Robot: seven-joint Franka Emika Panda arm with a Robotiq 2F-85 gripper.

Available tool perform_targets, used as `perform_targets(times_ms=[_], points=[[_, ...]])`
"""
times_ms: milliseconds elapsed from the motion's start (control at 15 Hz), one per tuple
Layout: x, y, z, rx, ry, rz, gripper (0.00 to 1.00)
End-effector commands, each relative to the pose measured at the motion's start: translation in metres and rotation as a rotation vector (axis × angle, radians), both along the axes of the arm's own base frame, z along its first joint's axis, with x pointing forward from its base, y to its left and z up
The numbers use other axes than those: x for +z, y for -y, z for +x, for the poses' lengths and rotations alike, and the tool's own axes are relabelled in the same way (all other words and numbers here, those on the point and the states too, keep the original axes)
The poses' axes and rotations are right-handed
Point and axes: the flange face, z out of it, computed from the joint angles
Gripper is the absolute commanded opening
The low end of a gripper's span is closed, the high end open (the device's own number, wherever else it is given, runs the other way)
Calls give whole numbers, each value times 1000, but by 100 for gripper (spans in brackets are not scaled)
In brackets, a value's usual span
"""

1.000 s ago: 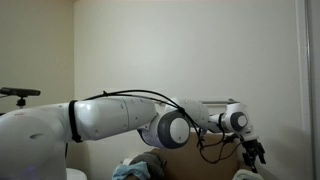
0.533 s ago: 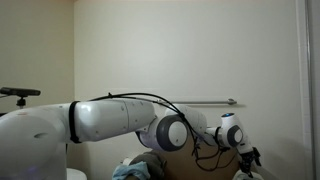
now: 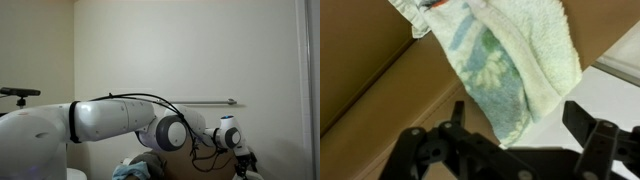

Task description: Move the blue towel to the left armrest, move the white towel to the left armrest

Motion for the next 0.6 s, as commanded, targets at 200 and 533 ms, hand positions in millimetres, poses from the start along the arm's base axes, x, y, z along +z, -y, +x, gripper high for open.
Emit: perform_targets(times_ms=[200, 533], points=[[-14, 4, -5, -81, 41, 6, 100], [-6, 3, 3, -165, 213, -32, 100]])
